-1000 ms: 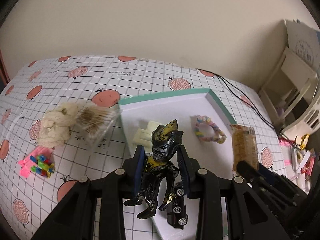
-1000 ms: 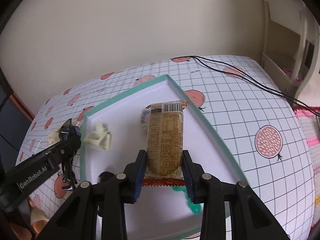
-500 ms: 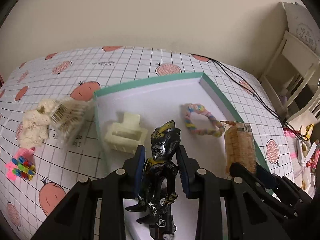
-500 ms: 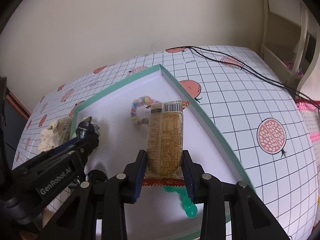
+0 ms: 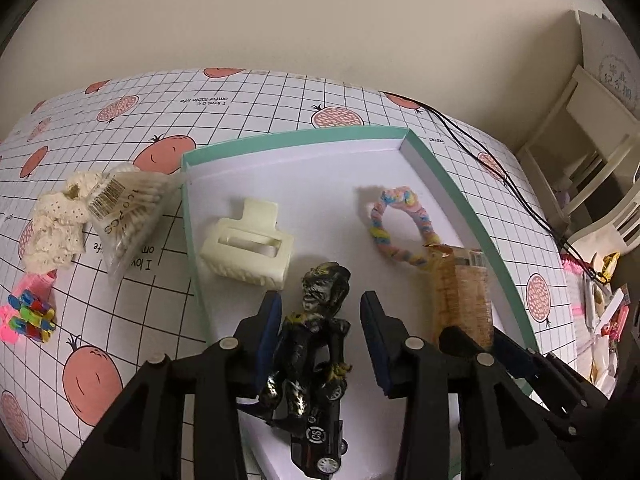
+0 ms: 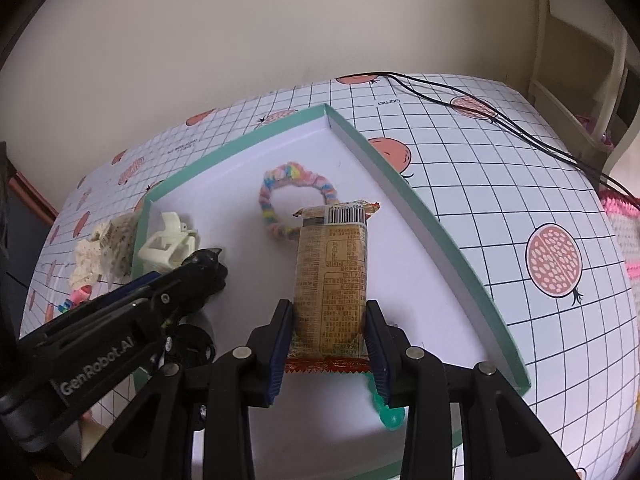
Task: Organize objects
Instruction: 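Open both tools to drop the figure and wafer packet into the tray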
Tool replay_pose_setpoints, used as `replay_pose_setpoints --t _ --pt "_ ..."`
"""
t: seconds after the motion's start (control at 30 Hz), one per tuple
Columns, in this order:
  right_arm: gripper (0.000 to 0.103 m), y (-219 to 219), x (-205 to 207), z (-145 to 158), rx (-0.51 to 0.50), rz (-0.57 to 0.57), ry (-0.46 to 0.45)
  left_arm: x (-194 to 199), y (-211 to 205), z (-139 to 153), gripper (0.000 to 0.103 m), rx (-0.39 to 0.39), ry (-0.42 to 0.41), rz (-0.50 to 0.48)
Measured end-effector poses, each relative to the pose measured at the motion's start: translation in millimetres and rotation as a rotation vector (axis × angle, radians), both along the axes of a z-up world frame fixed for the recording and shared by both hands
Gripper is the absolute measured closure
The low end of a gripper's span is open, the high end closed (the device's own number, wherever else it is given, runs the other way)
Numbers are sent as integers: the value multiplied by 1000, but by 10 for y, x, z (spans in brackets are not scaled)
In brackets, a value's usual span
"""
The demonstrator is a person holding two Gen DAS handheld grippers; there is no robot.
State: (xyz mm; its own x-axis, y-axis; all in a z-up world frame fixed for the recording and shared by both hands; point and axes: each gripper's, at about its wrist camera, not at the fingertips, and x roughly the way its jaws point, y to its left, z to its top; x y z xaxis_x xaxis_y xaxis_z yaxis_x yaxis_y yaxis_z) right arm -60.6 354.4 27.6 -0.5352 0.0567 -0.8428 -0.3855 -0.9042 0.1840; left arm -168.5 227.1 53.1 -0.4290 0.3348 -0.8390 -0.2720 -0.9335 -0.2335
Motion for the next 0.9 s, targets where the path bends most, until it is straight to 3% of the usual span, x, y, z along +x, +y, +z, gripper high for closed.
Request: replay_pose_setpoints --t 0.2,0.33,0.77,0.9 --pt "64 -19 8 23 13 -1 -2 25 -87 62 61 26 -7 15" --pt "53 -11 19 62 14 -2 11 49 -180 123 61 43 -4 33" --pt "53 -106 22 169 43 23 41 76 -499 217 61 31 27 117" --pt "37 -124 26 169 38 22 54 73 -571 211 57 2 42 148"
